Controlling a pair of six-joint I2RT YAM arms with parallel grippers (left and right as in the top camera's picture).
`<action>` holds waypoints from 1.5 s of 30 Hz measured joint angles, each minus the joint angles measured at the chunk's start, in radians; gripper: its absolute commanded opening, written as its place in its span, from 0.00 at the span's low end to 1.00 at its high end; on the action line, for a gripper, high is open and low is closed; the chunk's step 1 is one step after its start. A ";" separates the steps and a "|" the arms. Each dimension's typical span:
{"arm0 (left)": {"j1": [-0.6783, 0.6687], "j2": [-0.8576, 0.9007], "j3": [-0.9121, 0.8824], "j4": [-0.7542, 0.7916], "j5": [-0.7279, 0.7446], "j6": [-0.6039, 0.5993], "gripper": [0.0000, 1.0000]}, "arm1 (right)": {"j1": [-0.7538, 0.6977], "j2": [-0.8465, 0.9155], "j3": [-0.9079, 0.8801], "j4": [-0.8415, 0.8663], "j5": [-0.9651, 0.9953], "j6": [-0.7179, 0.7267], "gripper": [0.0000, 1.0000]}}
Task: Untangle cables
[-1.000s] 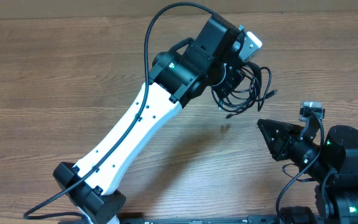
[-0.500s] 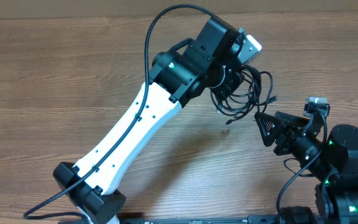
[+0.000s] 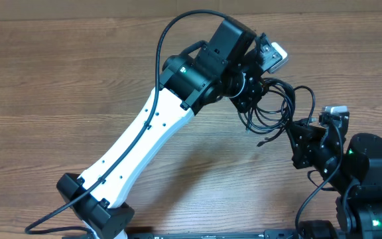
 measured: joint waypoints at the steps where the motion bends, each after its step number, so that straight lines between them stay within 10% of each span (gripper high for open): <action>1: 0.004 0.000 0.000 -0.005 -0.004 -0.003 0.04 | 0.000 0.000 0.000 -0.005 0.009 -0.003 0.09; 13: 0.166 -0.033 0.000 -0.053 0.011 -0.072 0.04 | 0.000 0.000 0.000 -0.086 0.155 0.016 0.07; 22: 0.163 -0.040 0.000 -0.078 0.120 -0.011 0.04 | 0.000 0.000 0.000 -0.039 0.149 0.076 0.67; 45: 0.143 -0.040 0.000 -0.129 0.104 0.053 0.04 | 0.000 0.001 0.000 0.119 -0.013 0.140 0.88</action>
